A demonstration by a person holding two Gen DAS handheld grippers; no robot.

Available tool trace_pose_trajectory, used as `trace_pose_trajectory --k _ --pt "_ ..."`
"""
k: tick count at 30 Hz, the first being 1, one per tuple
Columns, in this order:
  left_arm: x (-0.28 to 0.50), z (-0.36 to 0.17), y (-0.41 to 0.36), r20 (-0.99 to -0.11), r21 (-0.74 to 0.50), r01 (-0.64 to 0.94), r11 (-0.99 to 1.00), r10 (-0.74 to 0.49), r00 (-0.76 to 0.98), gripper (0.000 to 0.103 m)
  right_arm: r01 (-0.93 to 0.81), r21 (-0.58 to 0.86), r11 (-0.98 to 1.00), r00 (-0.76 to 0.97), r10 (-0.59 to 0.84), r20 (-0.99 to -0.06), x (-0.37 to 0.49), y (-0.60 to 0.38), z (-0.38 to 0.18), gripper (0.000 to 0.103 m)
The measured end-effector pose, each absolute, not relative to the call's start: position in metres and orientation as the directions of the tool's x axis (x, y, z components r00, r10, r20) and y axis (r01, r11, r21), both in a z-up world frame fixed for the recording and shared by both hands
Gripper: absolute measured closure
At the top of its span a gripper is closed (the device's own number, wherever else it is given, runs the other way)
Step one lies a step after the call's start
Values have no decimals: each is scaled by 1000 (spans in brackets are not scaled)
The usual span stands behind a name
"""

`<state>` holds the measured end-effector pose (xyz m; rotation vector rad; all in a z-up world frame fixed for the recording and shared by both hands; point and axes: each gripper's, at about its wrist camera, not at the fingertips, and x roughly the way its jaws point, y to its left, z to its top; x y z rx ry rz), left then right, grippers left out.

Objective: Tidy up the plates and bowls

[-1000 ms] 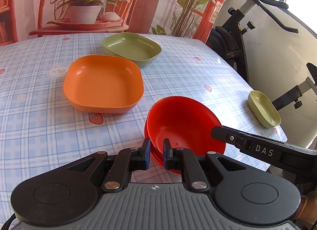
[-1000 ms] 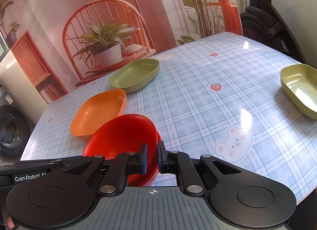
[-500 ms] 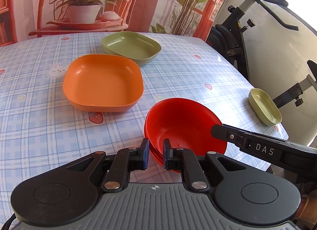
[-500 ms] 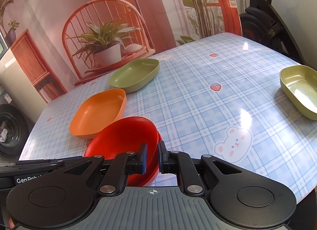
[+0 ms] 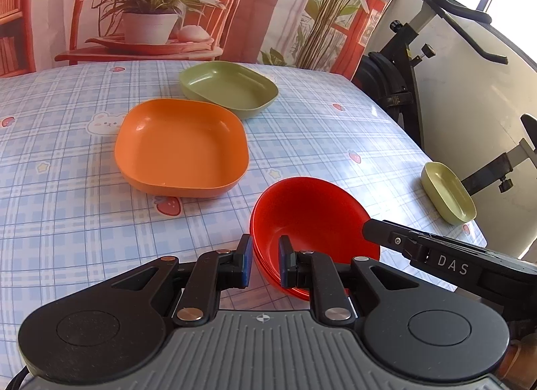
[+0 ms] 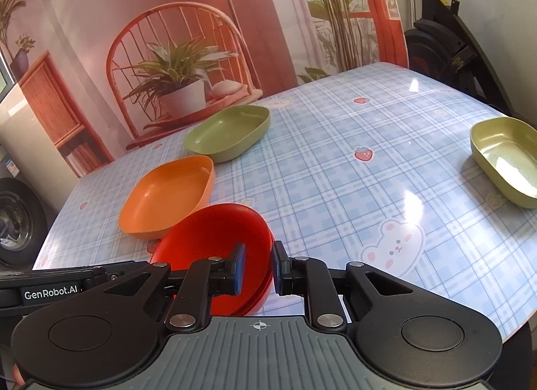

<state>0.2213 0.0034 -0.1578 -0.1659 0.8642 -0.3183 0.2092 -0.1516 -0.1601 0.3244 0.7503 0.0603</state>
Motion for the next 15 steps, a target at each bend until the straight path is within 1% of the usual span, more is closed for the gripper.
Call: trace_pose_trajectory --k 15 --pt "220 -157 7 -708 -284 194 939 -341 618 86 61 307 950 741 163 -652 207 -151 -158 86"
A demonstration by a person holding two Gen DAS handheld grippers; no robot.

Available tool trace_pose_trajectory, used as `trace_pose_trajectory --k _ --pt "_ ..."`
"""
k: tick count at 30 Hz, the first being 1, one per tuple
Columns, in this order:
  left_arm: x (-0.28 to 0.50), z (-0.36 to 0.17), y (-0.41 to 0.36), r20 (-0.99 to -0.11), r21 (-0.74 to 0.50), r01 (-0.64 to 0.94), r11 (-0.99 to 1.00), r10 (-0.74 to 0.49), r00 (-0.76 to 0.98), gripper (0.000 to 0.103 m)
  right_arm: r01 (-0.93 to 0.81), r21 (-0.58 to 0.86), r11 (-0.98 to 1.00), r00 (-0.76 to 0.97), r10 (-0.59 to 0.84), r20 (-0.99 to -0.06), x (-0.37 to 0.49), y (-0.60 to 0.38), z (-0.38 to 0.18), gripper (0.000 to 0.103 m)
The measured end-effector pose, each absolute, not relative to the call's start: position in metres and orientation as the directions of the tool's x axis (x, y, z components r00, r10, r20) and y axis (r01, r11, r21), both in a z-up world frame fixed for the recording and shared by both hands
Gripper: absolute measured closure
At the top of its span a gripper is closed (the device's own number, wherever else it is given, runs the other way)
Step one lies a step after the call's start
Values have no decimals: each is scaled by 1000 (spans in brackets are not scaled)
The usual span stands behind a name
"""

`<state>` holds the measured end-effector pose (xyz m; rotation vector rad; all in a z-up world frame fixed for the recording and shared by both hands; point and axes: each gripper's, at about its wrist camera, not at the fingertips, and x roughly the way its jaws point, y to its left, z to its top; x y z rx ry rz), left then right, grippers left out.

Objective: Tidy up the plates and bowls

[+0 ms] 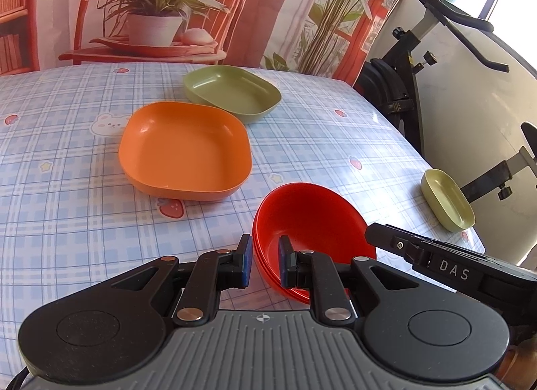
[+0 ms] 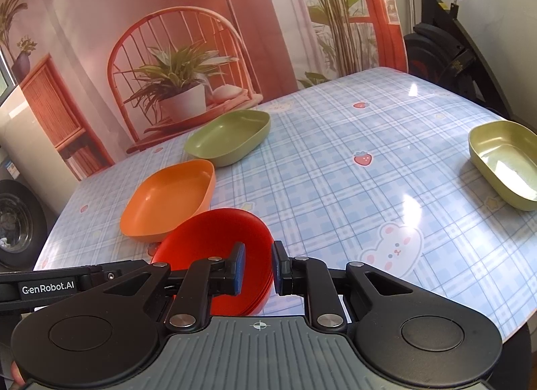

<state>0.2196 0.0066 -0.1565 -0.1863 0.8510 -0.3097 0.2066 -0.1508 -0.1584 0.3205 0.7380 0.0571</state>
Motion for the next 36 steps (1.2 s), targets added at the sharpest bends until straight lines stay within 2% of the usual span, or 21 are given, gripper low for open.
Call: trace_pose_trajectory --k 12,16,22,30,33,34,36 --pt "227 -132 20 -674 -267 182 946 -319 666 86 78 311 947 763 143 -630 206 -158 -147 86" --pt "229 -117 15 -652 -292 197 936 -346 675 86 104 316 943 780 120 -615 207 -170 -141 86" --pt "229 -100 -29 -614 -281 276 919 -393 685 86 139 299 944 800 71 -596 204 -193 -135 86" --pt "239 -97 -88 -614 -255 342 904 -425 665 86 184 260 948 827 -7 -562 196 -232 -122 86" --pt "247 -99 -117 -620 -252 341 906 -422 662 77 199 238 951 838 -39 -544 191 -252 -117 86" --pt "249 -101 -128 -621 -254 345 904 -425 658 71 205 228 952 843 -54 -536 189 -260 -116 86" --pt "252 -107 -150 -625 -257 361 897 -439 646 70 222 203 954 848 -85 -524 185 -276 -115 85"
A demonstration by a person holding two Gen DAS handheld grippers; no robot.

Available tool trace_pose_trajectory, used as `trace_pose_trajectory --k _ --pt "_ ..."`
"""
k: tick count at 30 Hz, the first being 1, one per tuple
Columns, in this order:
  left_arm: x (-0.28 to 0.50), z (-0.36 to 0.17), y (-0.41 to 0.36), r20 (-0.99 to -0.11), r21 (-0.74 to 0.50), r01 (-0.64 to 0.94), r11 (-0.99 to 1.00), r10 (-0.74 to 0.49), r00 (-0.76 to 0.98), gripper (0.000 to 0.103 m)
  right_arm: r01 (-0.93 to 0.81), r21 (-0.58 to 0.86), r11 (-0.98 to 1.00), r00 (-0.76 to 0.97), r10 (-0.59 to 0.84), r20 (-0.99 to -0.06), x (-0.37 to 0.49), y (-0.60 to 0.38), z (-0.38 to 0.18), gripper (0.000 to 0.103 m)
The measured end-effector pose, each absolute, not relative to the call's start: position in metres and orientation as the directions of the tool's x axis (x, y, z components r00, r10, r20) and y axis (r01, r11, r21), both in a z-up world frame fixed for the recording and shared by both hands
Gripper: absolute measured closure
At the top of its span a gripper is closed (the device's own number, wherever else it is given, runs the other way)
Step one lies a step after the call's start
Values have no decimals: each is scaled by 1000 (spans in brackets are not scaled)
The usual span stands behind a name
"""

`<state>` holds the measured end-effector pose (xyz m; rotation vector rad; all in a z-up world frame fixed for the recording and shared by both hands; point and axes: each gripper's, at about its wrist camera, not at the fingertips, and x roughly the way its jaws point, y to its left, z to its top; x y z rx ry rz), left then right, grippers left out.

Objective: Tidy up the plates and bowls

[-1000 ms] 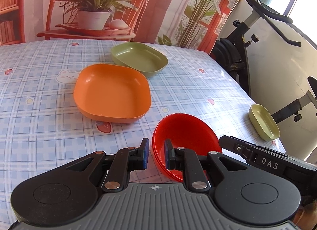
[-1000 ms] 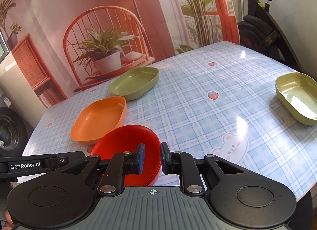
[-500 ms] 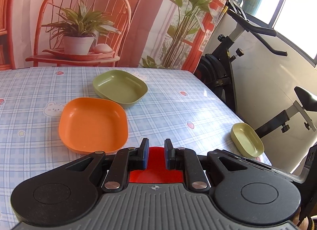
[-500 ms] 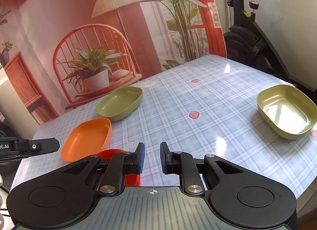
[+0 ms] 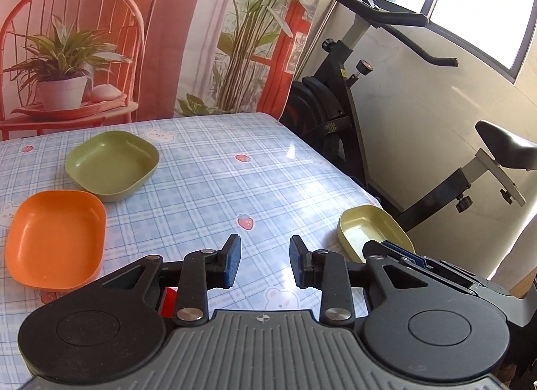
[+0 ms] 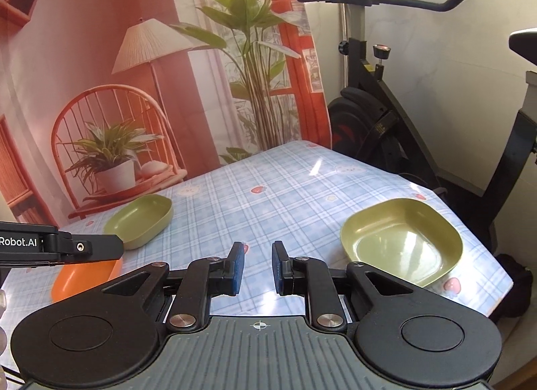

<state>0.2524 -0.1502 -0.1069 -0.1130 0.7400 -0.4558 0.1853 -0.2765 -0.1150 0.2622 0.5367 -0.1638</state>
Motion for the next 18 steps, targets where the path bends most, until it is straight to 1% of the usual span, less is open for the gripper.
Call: trace_pose_trajectory --k 4,9,13,18 --pt "258 -121 -191 -634 -274 387 880 -468 616 70 297 162 941 839 -176 -515 180 -324 -117 85" --pt "268 -143 -233 -658 -255 415 873 -471 587 70 426 131 895 792 -299 -532 175 -390 -137 85" --pt "285 -155 -261 -669 -246 420 873 -467 578 70 499 156 852 755 -340 -561 176 -430 -160 84" --pt "305 -166 -293 -682 -232 431 872 -462 568 69 532 182 827 738 -348 -578 184 -457 -184 84"
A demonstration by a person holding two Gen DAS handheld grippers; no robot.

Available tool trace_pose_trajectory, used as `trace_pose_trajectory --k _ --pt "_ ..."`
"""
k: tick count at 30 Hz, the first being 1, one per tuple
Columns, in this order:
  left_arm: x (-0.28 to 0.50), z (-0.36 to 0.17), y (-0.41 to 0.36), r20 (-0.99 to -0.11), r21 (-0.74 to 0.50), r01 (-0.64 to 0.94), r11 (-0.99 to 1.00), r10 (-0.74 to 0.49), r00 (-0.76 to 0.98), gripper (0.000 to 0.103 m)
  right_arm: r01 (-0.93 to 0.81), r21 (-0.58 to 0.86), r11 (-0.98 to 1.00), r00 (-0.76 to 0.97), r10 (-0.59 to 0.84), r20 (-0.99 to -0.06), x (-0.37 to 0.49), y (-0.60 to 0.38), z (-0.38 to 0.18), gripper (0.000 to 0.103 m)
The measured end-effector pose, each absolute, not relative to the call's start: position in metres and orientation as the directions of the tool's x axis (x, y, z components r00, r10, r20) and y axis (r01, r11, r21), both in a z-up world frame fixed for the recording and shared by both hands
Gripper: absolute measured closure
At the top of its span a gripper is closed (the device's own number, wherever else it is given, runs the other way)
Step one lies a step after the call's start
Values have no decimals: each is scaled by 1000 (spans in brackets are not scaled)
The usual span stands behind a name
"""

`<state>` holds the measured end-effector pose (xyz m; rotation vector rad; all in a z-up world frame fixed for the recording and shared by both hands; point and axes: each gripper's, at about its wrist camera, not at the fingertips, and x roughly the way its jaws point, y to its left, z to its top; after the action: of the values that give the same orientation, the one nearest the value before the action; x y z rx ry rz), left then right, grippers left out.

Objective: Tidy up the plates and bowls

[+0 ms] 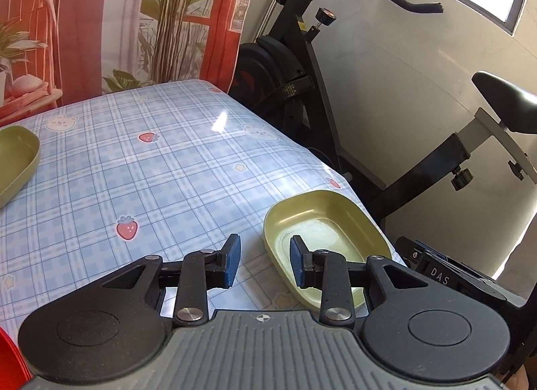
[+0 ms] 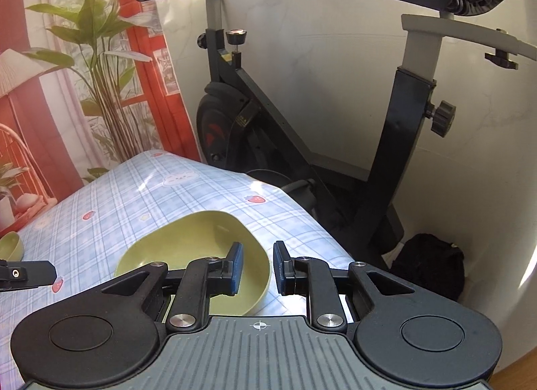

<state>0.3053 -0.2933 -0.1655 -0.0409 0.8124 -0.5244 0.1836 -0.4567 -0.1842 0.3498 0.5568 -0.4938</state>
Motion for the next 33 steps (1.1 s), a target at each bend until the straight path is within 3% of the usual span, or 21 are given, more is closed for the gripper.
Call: trace_pose_trajectory --k 11,18,19,22,33 --pt "331 -210 -322 -764 -226 425 876 -430 480 69 515 217 829 727 -289 -622 207 -472 -208 84" --pt "335 -224 -321 -781 -290 441 849 -476 403 69 525 214 824 713 -288 -640 205 -472 -212 94" --pt "335 -224 -321 -779 -290 448 846 -480 404 70 526 214 823 710 -287 -643 205 -472 -213 95" --pt "332 -225 -318 -760 -300 472 829 -507 407 88 531 210 821 705 -290 -648 206 -470 -214 98" --pt "309 -179 -274 -726 -302 455 838 -511 461 88 513 281 811 736 -247 -630 188 -436 -180 98"
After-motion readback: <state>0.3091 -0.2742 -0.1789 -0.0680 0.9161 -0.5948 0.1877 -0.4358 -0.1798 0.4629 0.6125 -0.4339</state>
